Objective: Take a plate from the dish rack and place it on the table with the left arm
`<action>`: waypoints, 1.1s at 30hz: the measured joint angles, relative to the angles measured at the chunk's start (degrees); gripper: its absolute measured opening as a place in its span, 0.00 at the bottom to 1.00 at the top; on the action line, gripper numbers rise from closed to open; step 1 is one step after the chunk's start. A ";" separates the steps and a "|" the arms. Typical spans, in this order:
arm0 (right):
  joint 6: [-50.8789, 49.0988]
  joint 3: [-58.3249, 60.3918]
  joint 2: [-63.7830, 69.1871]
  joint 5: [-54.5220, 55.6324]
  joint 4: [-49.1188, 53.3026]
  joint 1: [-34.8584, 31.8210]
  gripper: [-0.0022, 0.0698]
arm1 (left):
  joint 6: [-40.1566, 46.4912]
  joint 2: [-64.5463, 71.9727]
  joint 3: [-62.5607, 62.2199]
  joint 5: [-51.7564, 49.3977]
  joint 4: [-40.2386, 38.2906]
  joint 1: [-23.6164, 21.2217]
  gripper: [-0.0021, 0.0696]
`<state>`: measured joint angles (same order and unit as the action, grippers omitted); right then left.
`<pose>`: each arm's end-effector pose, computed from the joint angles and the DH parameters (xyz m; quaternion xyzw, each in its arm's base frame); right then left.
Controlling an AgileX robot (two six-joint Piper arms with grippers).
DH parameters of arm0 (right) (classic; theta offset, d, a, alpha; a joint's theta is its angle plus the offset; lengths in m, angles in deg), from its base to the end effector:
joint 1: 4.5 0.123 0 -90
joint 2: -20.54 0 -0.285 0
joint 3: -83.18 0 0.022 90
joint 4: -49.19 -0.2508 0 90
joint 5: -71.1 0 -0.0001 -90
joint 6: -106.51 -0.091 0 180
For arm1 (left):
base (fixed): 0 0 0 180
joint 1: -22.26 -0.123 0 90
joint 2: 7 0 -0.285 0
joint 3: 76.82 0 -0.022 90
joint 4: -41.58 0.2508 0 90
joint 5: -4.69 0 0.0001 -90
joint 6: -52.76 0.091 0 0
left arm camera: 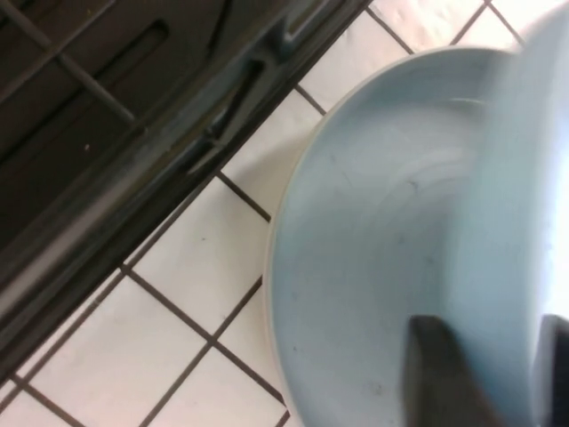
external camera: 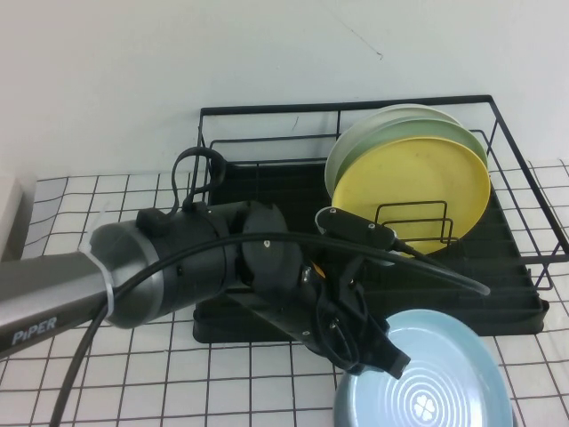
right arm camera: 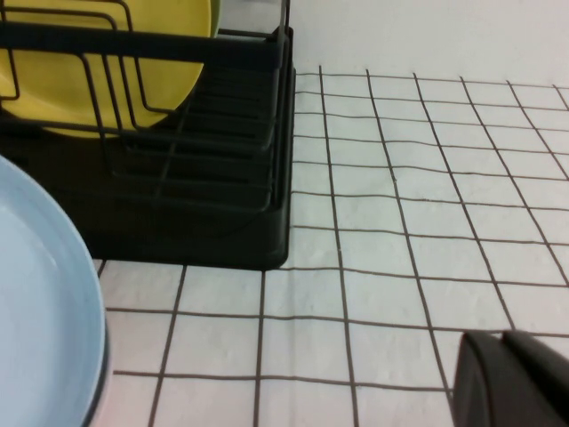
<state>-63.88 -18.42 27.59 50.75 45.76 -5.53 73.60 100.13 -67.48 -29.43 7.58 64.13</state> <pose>0.0530 0.0009 0.1750 -0.0436 0.7962 -0.0308 0.6027 0.2540 -0.2661 0.2318 0.3169 0.8901 -0.2607 0.1985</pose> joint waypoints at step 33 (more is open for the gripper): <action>0.00 0.00 0.00 0.00 0.00 0.00 0.03 | -1.63 -24.14 3.05 -2.27 9.39 0.00 0.03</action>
<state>-63.88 -18.42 27.59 50.75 45.76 -5.53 71.97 75.99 -64.43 -31.70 16.97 64.13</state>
